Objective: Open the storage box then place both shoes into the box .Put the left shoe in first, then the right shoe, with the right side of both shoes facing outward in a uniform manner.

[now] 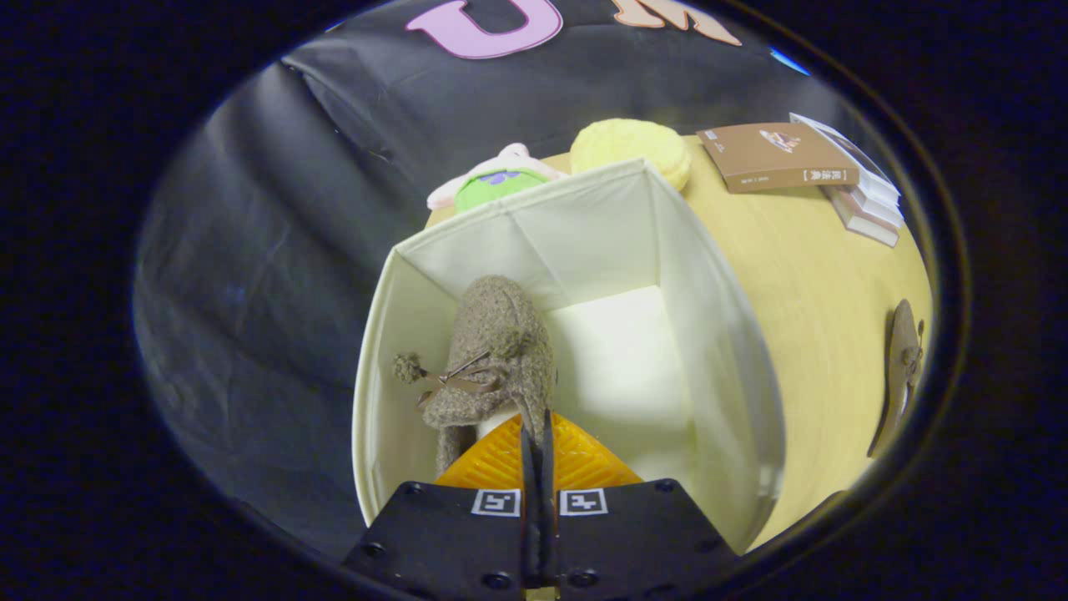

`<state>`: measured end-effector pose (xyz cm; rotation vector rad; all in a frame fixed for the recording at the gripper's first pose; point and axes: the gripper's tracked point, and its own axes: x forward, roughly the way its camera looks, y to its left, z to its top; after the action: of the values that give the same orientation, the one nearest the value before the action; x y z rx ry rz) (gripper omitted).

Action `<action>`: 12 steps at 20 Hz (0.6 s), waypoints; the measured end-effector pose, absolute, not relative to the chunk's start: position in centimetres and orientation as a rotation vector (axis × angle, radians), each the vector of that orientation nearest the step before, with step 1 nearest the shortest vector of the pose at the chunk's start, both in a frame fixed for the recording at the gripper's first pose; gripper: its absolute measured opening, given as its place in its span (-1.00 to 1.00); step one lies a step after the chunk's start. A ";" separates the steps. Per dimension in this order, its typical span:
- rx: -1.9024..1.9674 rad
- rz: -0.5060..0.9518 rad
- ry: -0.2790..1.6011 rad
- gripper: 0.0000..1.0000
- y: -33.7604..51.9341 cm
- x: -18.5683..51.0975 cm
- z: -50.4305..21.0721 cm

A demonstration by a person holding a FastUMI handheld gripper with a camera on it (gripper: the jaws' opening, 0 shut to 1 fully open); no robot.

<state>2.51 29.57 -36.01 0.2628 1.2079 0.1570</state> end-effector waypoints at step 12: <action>0.216 0.293 1.152 0.12 30.9 1.5 -33.9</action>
<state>1.46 30.90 -33.93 0.2162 1.1520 0.2935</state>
